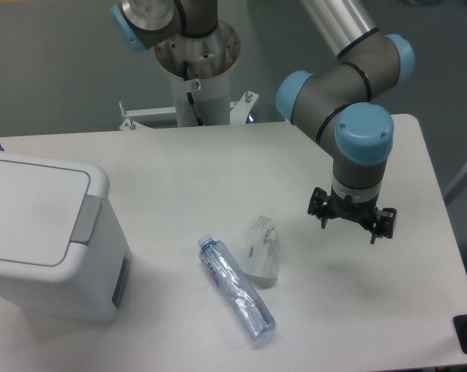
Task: Open the trash can
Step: 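Move the open gripper over to the white trash bin's lid edge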
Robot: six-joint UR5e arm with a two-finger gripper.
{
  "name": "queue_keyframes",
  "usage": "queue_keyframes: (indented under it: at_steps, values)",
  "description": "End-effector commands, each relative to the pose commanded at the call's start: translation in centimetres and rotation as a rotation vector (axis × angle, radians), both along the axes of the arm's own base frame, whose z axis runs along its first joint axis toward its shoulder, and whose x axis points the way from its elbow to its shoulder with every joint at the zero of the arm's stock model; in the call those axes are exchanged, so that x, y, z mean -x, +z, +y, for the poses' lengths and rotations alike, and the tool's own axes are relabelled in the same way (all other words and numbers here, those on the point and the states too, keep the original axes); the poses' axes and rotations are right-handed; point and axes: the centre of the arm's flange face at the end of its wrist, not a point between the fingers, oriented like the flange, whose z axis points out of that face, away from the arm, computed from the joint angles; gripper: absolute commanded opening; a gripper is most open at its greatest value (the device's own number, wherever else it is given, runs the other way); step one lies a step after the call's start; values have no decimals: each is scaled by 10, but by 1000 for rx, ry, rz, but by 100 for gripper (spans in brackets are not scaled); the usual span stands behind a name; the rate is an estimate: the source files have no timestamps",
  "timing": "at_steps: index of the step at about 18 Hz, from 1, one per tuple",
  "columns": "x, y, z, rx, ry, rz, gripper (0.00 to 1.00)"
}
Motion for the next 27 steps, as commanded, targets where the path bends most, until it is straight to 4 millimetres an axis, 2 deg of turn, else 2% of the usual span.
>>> queue_keyframes:
  at_steps: [7, 10, 14, 18, 21, 23, 25, 27]
  values:
    - [0, 3, 1, -2, -7, 9, 100]
    - [-9, 7, 18, -25, -15, 39, 100]
    - [-18, 16, 33, -157, 136, 31, 100]
    - [-52, 50, 56, -248, 163, 26, 100]
    - [-69, 78, 64, -370, 254, -37, 100]
    - [-78, 90, 68, -449, 314, -107, 100]
    - [-87, 100, 72, -488, 304, -134, 100]
    - [-111, 122, 82, -534, 256, -148, 100]
